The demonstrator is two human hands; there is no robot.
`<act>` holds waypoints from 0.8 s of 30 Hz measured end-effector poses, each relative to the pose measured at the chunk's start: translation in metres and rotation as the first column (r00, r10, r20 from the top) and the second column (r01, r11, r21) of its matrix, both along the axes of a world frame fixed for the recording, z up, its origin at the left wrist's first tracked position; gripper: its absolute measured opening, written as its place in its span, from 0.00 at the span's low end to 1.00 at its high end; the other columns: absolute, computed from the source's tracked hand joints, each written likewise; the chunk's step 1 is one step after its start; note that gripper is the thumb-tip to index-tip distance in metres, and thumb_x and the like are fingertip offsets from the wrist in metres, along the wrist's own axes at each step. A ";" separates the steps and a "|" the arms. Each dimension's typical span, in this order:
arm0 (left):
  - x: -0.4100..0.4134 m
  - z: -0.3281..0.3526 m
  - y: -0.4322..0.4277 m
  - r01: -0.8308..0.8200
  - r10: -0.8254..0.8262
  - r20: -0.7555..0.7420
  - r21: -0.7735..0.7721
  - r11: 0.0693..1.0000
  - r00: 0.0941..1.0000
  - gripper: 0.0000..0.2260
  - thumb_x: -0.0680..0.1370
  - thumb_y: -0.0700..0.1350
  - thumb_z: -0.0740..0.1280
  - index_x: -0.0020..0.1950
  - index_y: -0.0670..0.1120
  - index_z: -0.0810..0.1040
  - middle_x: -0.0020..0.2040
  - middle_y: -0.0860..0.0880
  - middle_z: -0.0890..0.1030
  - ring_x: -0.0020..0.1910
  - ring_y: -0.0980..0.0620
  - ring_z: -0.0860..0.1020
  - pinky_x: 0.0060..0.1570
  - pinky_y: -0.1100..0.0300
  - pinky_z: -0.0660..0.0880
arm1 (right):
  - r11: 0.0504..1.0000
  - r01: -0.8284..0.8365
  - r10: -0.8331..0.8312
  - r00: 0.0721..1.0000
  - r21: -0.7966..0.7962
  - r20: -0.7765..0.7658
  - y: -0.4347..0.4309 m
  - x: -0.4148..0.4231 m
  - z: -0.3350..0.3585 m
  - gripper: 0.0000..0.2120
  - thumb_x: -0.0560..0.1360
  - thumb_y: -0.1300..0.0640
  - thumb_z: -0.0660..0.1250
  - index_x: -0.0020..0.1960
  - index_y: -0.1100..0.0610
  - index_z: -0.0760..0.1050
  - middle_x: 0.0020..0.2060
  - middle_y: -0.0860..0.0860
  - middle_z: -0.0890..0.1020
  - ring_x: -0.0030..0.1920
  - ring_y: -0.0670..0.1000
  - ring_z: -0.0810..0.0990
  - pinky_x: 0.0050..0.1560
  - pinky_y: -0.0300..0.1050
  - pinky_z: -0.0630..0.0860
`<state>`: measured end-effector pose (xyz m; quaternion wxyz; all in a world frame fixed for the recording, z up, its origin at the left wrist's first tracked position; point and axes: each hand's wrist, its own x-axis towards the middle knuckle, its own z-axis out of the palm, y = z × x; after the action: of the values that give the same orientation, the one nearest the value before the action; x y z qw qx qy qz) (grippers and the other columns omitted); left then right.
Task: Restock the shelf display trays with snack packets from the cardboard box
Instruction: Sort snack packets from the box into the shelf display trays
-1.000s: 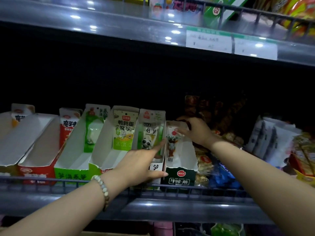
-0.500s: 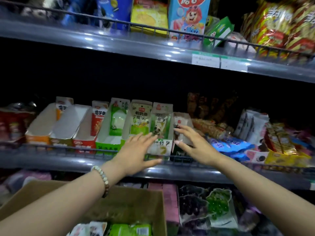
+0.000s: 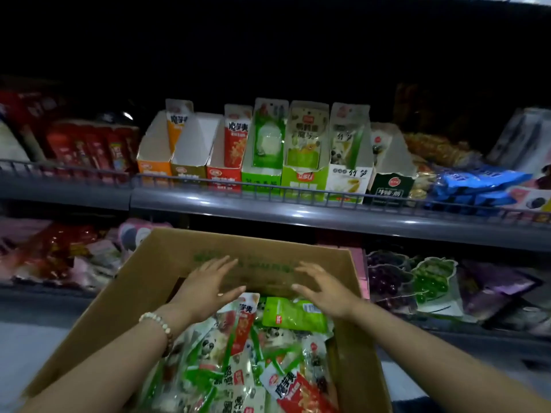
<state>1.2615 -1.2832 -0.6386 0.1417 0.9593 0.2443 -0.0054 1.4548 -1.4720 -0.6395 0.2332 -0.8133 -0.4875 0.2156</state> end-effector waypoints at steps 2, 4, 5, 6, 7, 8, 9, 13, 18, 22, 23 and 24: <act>-0.007 -0.021 0.004 -0.043 0.037 -0.059 -0.106 0.993 0.998 0.48 0.64 0.79 0.41 0.77 0.53 0.53 0.77 0.53 0.55 0.76 0.52 0.55 0.73 0.54 0.58 | 0.991 0.065 -0.082 0.985 -0.115 -0.153 0.010 -0.006 -0.028 0.28 0.78 0.46 0.62 0.73 0.57 0.62 0.74 0.54 0.61 0.72 0.52 0.63 0.71 0.42 0.59; -0.010 -0.039 0.005 -0.075 0.049 -0.139 -0.191 0.979 0.989 0.40 0.72 0.72 0.49 0.78 0.52 0.51 0.78 0.52 0.54 0.76 0.52 0.54 0.73 0.55 0.57 | 0.968 0.101 -0.160 0.955 -0.231 -0.251 0.019 -0.008 -0.053 0.30 0.78 0.44 0.61 0.74 0.57 0.59 0.74 0.54 0.60 0.72 0.54 0.62 0.70 0.45 0.61; -0.011 -0.048 0.006 -0.084 0.042 -0.178 -0.233 0.969 0.983 0.37 0.74 0.69 0.51 0.78 0.51 0.51 0.78 0.52 0.53 0.76 0.52 0.54 0.73 0.55 0.56 | 0.954 0.114 -0.191 0.945 -0.279 -0.265 0.024 -0.008 -0.064 0.32 0.77 0.43 0.61 0.75 0.58 0.58 0.74 0.54 0.59 0.73 0.55 0.62 0.70 0.46 0.61; -0.011 -0.058 0.007 -0.090 0.034 -0.208 -0.267 0.960 0.978 0.36 0.75 0.67 0.52 0.78 0.51 0.51 0.78 0.52 0.53 0.76 0.52 0.53 0.73 0.55 0.55 | 0.941 0.128 -0.218 0.937 -0.314 -0.274 0.028 -0.008 -0.074 0.33 0.77 0.42 0.61 0.75 0.58 0.57 0.75 0.55 0.59 0.73 0.55 0.61 0.70 0.46 0.61; -0.010 -0.067 0.007 -0.100 0.026 -0.243 -0.296 0.950 0.970 0.34 0.76 0.66 0.52 0.78 0.50 0.51 0.78 0.52 0.52 0.76 0.51 0.52 0.73 0.55 0.54 | 0.927 0.137 -0.243 0.928 -0.348 -0.283 0.031 -0.007 -0.084 0.35 0.76 0.41 0.61 0.76 0.58 0.55 0.75 0.55 0.58 0.73 0.56 0.61 0.70 0.46 0.62; -0.009 -0.074 0.007 -0.113 0.020 -0.273 -0.327 0.938 0.962 0.34 0.77 0.66 0.51 0.78 0.50 0.51 0.78 0.51 0.51 0.77 0.51 0.51 0.74 0.55 0.52 | 0.914 0.144 -0.266 0.919 -0.380 -0.291 0.035 -0.006 -0.093 0.38 0.76 0.40 0.61 0.76 0.58 0.52 0.76 0.55 0.57 0.73 0.56 0.61 0.70 0.47 0.63; -0.006 -0.079 0.006 -0.123 0.010 -0.303 -0.357 0.926 0.953 0.34 0.77 0.66 0.51 0.78 0.50 0.50 0.78 0.51 0.50 0.77 0.50 0.49 0.74 0.54 0.50 | 0.899 0.159 -0.292 0.911 -0.408 -0.290 0.038 -0.004 -0.101 0.39 0.75 0.38 0.61 0.77 0.58 0.51 0.76 0.55 0.56 0.73 0.57 0.61 0.70 0.48 0.64; 0.005 -0.091 0.011 -0.133 -0.022 -0.406 -0.350 0.927 0.913 0.33 0.77 0.68 0.47 0.78 0.53 0.46 0.78 0.52 0.44 0.77 0.48 0.44 0.74 0.52 0.45 | 0.835 0.202 -0.315 0.938 -0.512 -0.143 0.043 0.004 -0.126 0.42 0.74 0.30 0.54 0.77 0.57 0.51 0.77 0.55 0.53 0.75 0.58 0.56 0.73 0.53 0.59; 0.006 -0.117 0.022 -0.114 -0.091 -0.431 -0.426 0.898 0.898 0.47 0.65 0.78 0.35 0.78 0.54 0.47 0.79 0.50 0.47 0.77 0.50 0.44 0.75 0.49 0.43 | 0.862 0.148 -0.218 0.971 -0.484 -0.093 0.051 0.001 -0.134 0.32 0.78 0.35 0.47 0.72 0.55 0.65 0.76 0.55 0.52 0.76 0.57 0.47 0.74 0.55 0.51; 0.009 -0.122 0.017 -0.206 0.023 -0.343 -0.508 0.837 0.939 0.32 0.78 0.65 0.41 0.78 0.50 0.53 0.78 0.51 0.51 0.77 0.50 0.49 0.74 0.51 0.45 | 0.895 0.079 -0.131 0.987 -0.439 -0.091 0.052 -0.007 -0.132 0.32 0.75 0.36 0.60 0.71 0.55 0.64 0.72 0.53 0.60 0.73 0.56 0.54 0.71 0.51 0.57; 0.008 -0.121 0.018 -0.240 0.068 -0.320 -0.539 0.807 0.945 0.33 0.77 0.66 0.42 0.77 0.49 0.54 0.78 0.50 0.52 0.77 0.49 0.50 0.75 0.50 0.47 | 0.892 0.047 -0.068 0.997 -0.450 -0.029 0.051 -0.006 -0.130 0.33 0.73 0.36 0.62 0.71 0.54 0.62 0.70 0.53 0.61 0.73 0.56 0.55 0.71 0.50 0.56; 0.007 -0.121 0.021 -0.275 0.102 -0.318 -0.564 0.779 0.942 0.36 0.76 0.68 0.42 0.77 0.49 0.54 0.78 0.50 0.53 0.77 0.49 0.51 0.75 0.50 0.48 | 0.885 0.027 -0.013 0.999 -0.464 0.034 0.050 -0.005 -0.128 0.36 0.72 0.35 0.64 0.72 0.54 0.61 0.69 0.54 0.63 0.72 0.57 0.55 0.71 0.50 0.54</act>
<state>1.2685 -1.2624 -0.7595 0.4034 0.8248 0.3426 -0.1988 1.4501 -1.4224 -0.7674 0.0266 -0.8537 -0.4166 0.3114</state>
